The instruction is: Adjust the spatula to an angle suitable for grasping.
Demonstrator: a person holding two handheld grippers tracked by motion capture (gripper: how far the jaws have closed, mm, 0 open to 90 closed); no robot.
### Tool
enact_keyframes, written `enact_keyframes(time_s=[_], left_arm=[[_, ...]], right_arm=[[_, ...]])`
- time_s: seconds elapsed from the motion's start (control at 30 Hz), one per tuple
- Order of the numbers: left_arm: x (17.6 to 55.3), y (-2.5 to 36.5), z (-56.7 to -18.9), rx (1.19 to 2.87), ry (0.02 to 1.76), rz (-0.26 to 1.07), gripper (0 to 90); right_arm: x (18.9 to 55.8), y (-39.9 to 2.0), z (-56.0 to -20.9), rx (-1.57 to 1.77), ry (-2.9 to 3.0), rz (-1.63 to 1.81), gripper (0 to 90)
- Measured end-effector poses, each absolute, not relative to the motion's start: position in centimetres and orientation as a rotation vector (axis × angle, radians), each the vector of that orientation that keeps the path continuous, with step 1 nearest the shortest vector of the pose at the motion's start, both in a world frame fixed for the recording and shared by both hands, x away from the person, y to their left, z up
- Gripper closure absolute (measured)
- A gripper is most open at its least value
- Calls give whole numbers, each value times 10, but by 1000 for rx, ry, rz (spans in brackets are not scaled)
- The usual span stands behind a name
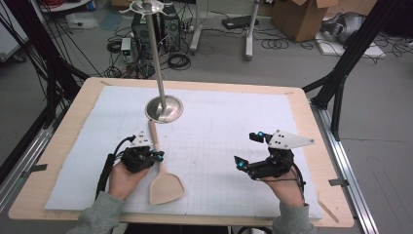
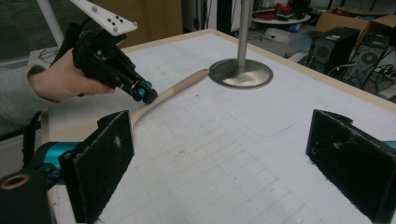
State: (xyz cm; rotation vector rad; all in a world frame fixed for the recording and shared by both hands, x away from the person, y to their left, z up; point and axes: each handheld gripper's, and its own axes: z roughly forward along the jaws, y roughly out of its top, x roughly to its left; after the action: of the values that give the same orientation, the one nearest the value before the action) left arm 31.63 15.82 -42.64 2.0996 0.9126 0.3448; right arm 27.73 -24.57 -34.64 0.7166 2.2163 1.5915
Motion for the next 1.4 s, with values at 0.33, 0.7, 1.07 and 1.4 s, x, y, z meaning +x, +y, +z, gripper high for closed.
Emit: enact_keyframes(time_s=[0.33,0.7,1.07,1.4], left_arm=[[310,135,-430,2198,879,327,893],[306,127,-432,2287,854,373,894],[299,139,-431,2318,809,346,895],[292,169,-432,2300,750,275,895]], right_arm=[[277,-248,-346,713,2206,1603,67],[278,-246,-347,718,2217,1595,67],[277,-246,-346,722,2221,1597,66],[278,-243,-348,713,2232,1581,67]])
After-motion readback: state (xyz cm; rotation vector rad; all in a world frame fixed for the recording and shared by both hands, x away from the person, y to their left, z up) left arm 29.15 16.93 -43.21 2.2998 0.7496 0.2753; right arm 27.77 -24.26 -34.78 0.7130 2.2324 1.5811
